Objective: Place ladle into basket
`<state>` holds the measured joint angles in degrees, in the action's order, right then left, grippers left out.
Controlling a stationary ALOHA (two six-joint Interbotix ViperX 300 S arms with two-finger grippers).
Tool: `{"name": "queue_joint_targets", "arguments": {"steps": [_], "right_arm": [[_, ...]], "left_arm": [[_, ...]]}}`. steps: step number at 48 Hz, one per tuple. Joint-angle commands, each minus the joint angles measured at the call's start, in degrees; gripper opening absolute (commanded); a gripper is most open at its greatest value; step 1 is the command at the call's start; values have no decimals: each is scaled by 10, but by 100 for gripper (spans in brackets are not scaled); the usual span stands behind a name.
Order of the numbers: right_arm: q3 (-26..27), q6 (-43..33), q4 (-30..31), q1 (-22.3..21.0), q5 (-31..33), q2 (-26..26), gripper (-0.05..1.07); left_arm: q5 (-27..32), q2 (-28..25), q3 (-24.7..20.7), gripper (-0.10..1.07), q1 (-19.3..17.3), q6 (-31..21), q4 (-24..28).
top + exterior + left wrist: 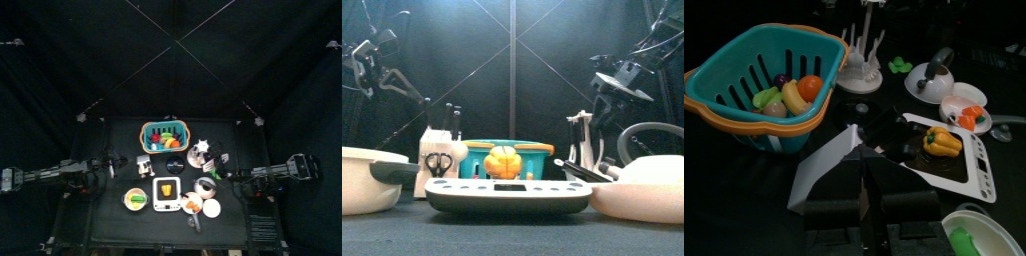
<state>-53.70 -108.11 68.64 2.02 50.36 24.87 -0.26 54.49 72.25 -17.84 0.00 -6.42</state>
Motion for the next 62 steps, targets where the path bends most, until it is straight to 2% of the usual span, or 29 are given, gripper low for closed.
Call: {"name": "queue_joint_targets", "arguments": {"steps": [1,23,42,50,53,56,59,62], "right_arm": [[13,0,2,2,1,8,56],[-4,1,-18,47,-5,17,56],[4,1,-22,53,-6,17,56],[41,6,-17,65,-82,9,56],[62,7,4,62,-126,0,56],[97,5,60,57,-162,-7,56],[146,0,142,24,-191,-20,56],[176,-1,193,-9,-193,-39,56]], "left_arm": [[-4,-2,-9,37,-1,-2,0],[-4,-2,-9,37,-1,0,-4],[-4,-2,-9,37,-1,0,-4],[-4,-2,-9,37,-1,0,-4],[-4,-2,-9,37,-1,0,-4],[-4,-2,-9,37,-1,1,-4],[-4,-2,-9,37,-1,1,-4],[-4,-2,-9,37,-2,1,-4]]}}
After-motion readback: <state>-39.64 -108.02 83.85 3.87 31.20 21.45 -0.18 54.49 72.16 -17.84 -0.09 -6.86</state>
